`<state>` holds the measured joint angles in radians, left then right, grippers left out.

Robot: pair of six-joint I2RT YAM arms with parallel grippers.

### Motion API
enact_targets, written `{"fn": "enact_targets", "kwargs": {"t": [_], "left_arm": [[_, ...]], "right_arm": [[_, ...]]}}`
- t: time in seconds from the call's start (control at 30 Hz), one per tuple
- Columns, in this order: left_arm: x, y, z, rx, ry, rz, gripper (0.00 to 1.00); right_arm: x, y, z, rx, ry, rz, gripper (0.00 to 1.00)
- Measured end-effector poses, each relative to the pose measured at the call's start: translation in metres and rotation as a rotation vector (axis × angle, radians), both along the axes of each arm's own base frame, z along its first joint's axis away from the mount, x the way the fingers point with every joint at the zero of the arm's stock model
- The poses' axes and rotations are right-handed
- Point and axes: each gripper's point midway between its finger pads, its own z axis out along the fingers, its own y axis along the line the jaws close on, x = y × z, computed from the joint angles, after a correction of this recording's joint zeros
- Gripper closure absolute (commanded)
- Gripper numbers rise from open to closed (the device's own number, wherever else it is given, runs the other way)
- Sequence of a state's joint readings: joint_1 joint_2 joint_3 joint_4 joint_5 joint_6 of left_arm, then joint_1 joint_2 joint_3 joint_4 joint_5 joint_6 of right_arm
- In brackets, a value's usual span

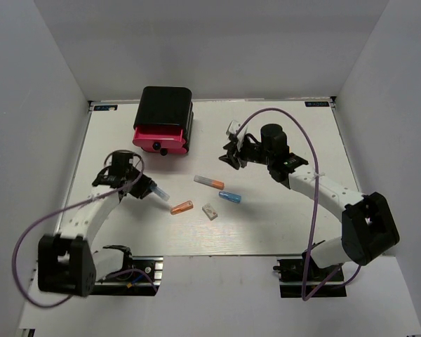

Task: Sort the stationery into containers
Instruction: Pick up the stationery from the center of the board, then place the stationery in the drawer.

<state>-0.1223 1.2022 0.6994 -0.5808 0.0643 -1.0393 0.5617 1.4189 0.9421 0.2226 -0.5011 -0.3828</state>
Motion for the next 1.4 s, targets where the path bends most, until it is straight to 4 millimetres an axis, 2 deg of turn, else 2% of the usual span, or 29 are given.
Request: {"fn": "enact_targets", "kwargs": {"t": [0.03, 0.07, 0.1, 0.17, 0.27, 0.4, 0.57, 0.63, 0.67, 0.8, 0.87, 1.0, 1.03, 1.1, 1.13, 1.17, 1.3, 1.4], "left_arm": [[0.008, -0.001, 0.02, -0.005, -0.095, -0.009, 0.99], [0.015, -0.001, 0.04, -0.011, -0.187, -0.016, 0.99], [0.022, -0.002, 0.064, -0.018, -0.291, -0.021, 0.99], [0.032, -0.002, 0.103, -0.034, -0.458, -0.019, 0.97], [0.045, -0.003, 0.142, -0.059, -0.595, -0.001, 0.96], [0.079, -0.006, 0.171, -0.095, -0.659, 0.036, 0.96], [0.124, -0.003, 0.188, -0.114, -0.683, 0.119, 0.96], [0.14, 0.0, 0.191, -0.111, -0.683, 0.151, 0.96], [0.147, 0.001, 0.192, -0.108, -0.68, 0.168, 0.96], [0.166, 0.006, 0.186, -0.083, -0.639, 0.211, 0.93], [0.169, 0.008, 0.179, -0.069, -0.615, 0.22, 0.92], [0.167, 0.007, 0.168, -0.053, -0.575, 0.216, 0.73], [0.168, 0.007, 0.165, -0.049, -0.569, 0.214, 0.66], [0.168, 0.007, 0.162, -0.041, -0.557, 0.21, 0.54], [0.169, 0.007, 0.16, -0.034, -0.55, 0.206, 0.44], [0.17, 0.007, 0.159, -0.03, -0.549, 0.201, 0.39], [0.172, 0.007, 0.155, -0.017, -0.543, 0.189, 0.29], [0.174, 0.007, 0.16, -0.011, -0.554, 0.183, 0.26]], "right_arm": [[-0.001, 0.0, -0.002, -0.004, 0.001, 0.012, 0.75], [-0.003, 0.0, -0.004, -0.012, -0.001, 0.027, 0.98], [-0.004, 0.001, -0.008, -0.02, -0.001, 0.044, 1.0], [-0.007, 0.002, -0.018, -0.037, 0.021, 0.07, 0.98], [-0.011, 0.003, -0.039, -0.07, 0.064, 0.102, 0.85], [-0.016, 0.003, -0.057, -0.103, 0.105, 0.128, 0.81], [-0.018, 0.002, -0.063, -0.121, 0.112, 0.139, 0.78], [-0.018, 0.002, -0.064, -0.122, 0.109, 0.14, 0.71], [-0.018, 0.002, -0.064, -0.122, 0.109, 0.14, 0.71], [-0.017, 0.002, -0.066, -0.127, 0.113, 0.139, 0.56], [-0.017, 0.002, -0.07, -0.131, 0.121, 0.138, 0.51], [-0.016, 0.002, -0.079, -0.142, 0.143, 0.135, 0.43], [-0.015, 0.002, -0.081, -0.146, 0.149, 0.135, 0.37], [-0.012, 0.004, -0.086, -0.154, 0.162, 0.133, 0.35], [-0.01, 0.005, -0.088, -0.158, 0.167, 0.132, 0.34], [-0.007, 0.006, -0.09, -0.163, 0.172, 0.131, 0.32], [0.008, 0.017, -0.098, -0.187, 0.189, 0.143, 0.3], [0.022, 0.028, -0.107, -0.208, 0.197, 0.154, 0.29]]}}
